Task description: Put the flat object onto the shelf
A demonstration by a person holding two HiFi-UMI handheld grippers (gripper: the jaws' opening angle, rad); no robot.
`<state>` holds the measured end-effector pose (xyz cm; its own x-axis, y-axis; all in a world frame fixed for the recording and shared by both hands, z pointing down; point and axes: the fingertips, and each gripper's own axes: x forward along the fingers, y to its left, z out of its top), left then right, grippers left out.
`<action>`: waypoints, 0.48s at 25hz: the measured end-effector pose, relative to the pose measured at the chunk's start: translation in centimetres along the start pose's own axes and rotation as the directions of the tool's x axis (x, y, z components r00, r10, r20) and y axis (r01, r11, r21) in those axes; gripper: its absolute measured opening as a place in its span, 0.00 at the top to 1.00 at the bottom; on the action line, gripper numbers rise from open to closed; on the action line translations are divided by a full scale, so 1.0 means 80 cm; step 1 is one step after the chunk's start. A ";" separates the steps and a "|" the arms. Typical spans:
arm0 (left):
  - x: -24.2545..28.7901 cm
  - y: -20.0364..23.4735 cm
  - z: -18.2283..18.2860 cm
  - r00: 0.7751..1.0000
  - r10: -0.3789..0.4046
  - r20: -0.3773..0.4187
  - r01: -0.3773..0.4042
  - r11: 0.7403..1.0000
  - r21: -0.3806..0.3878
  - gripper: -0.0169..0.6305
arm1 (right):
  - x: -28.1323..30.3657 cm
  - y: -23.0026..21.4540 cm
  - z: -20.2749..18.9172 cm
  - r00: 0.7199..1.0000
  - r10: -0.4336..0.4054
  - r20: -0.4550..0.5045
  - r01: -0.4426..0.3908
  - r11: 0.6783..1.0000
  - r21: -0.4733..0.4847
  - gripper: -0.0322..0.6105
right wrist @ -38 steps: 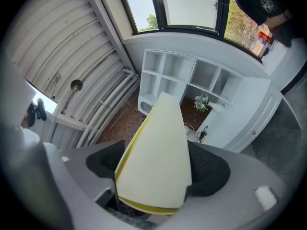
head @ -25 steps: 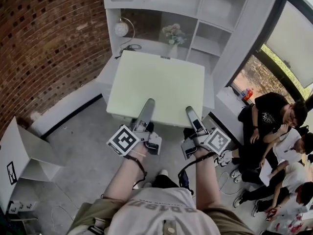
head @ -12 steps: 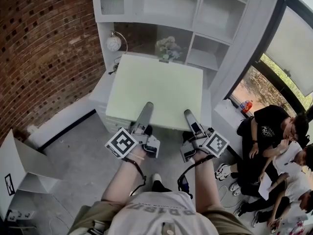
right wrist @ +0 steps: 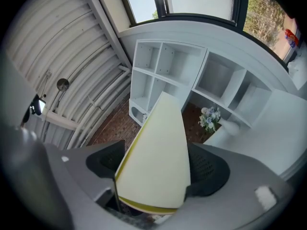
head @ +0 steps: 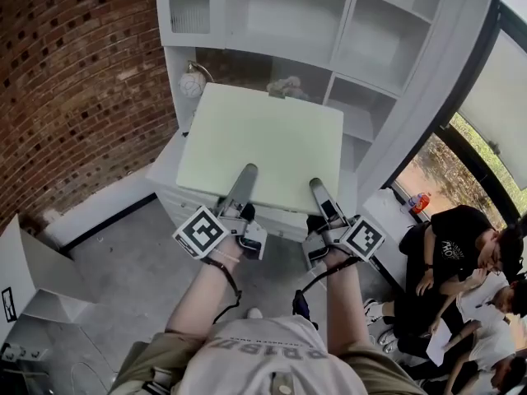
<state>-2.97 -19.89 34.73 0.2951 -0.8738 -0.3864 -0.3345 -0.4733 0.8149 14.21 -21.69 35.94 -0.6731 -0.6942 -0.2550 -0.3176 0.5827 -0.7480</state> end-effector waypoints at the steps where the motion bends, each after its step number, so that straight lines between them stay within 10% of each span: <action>1: 0.009 0.004 0.001 1.000 0.001 0.002 -0.001 1.000 0.000 0.42 | 0.008 -0.004 0.005 1.000 0.006 -0.001 -0.006 1.000 -0.002 0.34; 12: 0.072 0.038 0.011 1.000 0.015 0.007 -0.015 1.000 0.011 0.42 | 0.063 -0.047 0.037 1.000 0.019 -0.017 -0.019 1.000 0.004 0.33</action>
<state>-3.11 -26.49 34.61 0.2838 -0.8814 -0.3775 -0.3490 -0.4617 0.8155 13.99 -28.59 35.68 -0.6904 -0.6754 -0.2591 -0.3021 0.5946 -0.7451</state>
